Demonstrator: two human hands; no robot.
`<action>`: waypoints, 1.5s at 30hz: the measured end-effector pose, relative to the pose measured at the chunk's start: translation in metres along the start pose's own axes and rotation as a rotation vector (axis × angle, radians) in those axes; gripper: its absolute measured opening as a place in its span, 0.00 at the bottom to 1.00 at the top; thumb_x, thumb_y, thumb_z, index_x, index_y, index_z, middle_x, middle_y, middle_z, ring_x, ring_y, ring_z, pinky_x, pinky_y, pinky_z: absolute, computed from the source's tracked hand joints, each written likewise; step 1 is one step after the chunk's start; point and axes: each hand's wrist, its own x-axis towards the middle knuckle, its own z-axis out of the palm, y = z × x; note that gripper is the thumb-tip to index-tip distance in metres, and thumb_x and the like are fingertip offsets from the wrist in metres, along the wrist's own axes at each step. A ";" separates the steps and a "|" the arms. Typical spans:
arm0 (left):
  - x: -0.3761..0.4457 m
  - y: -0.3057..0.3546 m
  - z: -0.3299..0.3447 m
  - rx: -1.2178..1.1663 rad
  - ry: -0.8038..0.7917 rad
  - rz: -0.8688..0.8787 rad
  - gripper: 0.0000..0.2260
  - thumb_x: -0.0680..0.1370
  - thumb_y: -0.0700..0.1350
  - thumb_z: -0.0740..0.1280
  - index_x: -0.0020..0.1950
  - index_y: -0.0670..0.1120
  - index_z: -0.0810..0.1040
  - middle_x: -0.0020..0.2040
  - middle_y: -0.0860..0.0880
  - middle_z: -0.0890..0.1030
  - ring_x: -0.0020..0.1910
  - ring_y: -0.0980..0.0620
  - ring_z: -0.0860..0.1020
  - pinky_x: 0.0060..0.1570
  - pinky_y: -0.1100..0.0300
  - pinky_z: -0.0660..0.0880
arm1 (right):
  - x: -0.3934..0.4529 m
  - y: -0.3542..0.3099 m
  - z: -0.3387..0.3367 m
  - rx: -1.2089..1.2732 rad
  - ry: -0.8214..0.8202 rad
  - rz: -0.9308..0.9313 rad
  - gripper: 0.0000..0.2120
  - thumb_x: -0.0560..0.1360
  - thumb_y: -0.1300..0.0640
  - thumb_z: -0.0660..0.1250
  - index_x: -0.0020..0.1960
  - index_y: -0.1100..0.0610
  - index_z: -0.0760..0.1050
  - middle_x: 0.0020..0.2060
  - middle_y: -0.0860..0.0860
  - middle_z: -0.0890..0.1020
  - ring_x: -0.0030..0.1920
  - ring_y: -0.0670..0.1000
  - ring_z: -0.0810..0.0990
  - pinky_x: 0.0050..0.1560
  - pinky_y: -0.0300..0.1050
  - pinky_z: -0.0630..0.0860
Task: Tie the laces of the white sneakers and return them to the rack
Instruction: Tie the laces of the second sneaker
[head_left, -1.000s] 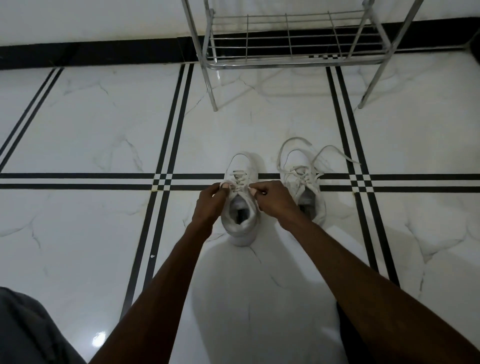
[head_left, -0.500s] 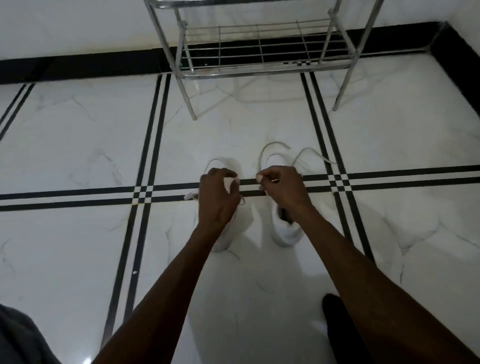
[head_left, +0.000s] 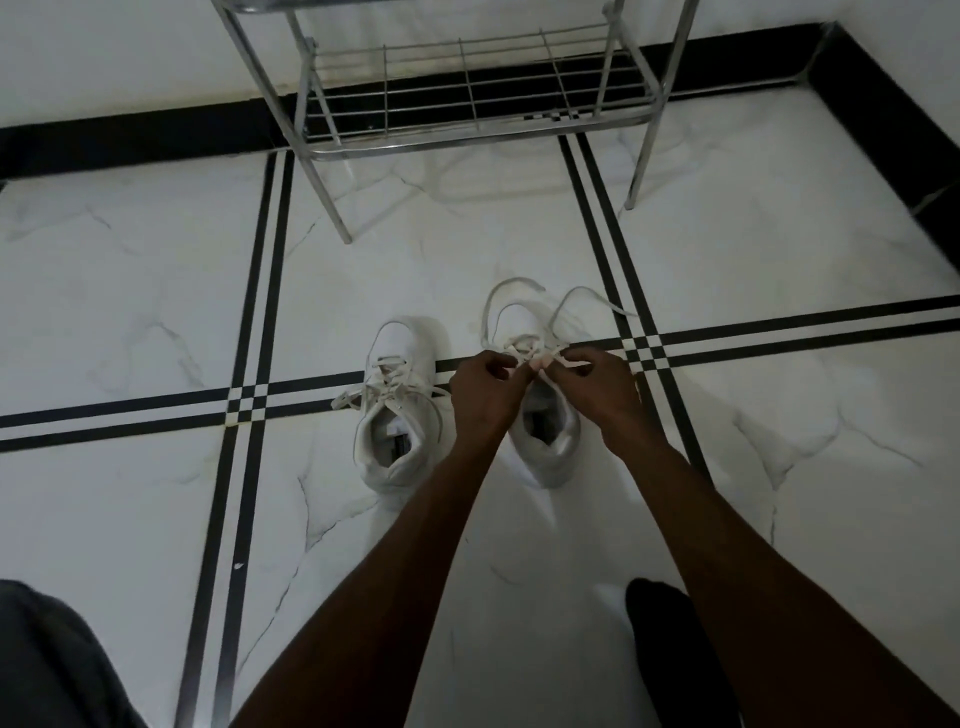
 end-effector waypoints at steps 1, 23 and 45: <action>0.002 0.001 0.001 -0.004 0.003 0.024 0.16 0.74 0.55 0.77 0.53 0.44 0.86 0.47 0.46 0.87 0.46 0.51 0.84 0.52 0.56 0.80 | 0.002 0.002 0.001 0.007 -0.016 -0.035 0.14 0.73 0.45 0.73 0.49 0.56 0.82 0.44 0.50 0.85 0.47 0.50 0.82 0.45 0.43 0.79; -0.016 -0.004 -0.010 0.258 0.154 0.188 0.06 0.83 0.42 0.63 0.53 0.38 0.73 0.44 0.40 0.82 0.43 0.39 0.80 0.38 0.53 0.68 | -0.007 -0.009 0.022 -0.276 0.117 -0.232 0.07 0.80 0.59 0.63 0.46 0.57 0.66 0.36 0.54 0.77 0.36 0.54 0.77 0.33 0.47 0.70; 0.010 0.037 -0.084 -0.173 -0.210 0.298 0.11 0.81 0.47 0.70 0.52 0.40 0.87 0.49 0.46 0.88 0.49 0.61 0.85 0.48 0.71 0.77 | -0.006 -0.047 0.007 0.044 -0.430 -0.301 0.10 0.79 0.61 0.66 0.57 0.57 0.83 0.45 0.52 0.87 0.42 0.43 0.83 0.44 0.37 0.77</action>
